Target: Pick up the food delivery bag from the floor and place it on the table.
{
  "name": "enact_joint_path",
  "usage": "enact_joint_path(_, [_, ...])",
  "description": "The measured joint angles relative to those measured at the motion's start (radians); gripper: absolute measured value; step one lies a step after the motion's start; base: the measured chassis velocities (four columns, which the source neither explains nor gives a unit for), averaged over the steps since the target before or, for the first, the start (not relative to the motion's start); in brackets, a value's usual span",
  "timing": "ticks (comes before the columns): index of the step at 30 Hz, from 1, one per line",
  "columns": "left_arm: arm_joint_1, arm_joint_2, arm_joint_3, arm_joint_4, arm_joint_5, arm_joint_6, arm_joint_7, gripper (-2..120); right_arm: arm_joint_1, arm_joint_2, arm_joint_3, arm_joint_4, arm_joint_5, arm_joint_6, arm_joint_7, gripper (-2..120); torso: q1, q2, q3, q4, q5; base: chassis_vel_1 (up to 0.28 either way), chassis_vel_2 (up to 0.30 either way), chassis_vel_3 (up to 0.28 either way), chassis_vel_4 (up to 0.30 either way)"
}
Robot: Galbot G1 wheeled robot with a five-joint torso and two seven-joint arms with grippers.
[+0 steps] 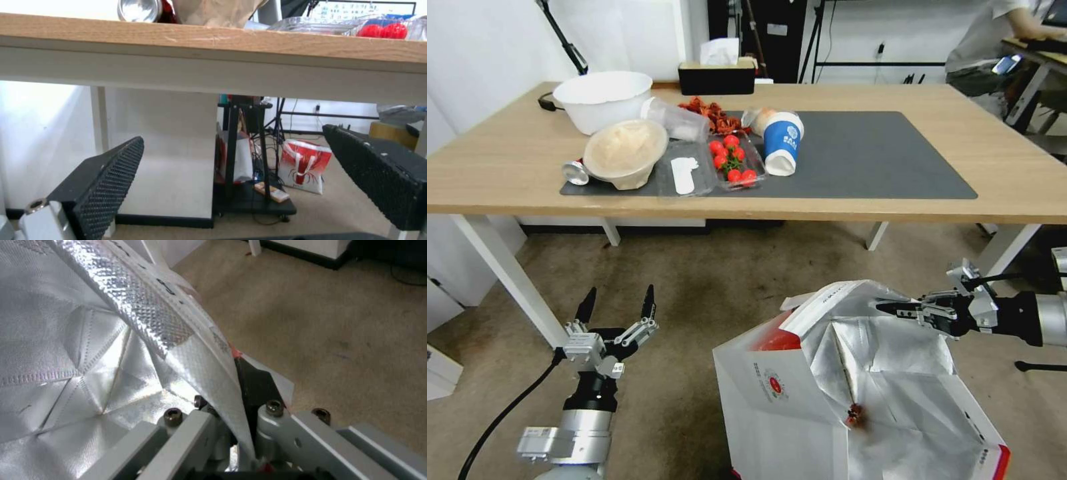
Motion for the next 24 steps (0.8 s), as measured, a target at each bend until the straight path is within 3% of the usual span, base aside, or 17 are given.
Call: enact_joint_path(24, [-0.002, -0.002, 0.000, 0.008, 0.004, 0.001, 0.000, 100, 0.040, 0.000, -0.046, -0.003, -0.028, 0.010, -0.005, 0, 0.039, 0.108, 0.069, 0.0000, 0.0000, 0.000, 0.000, 0.000, 0.000])
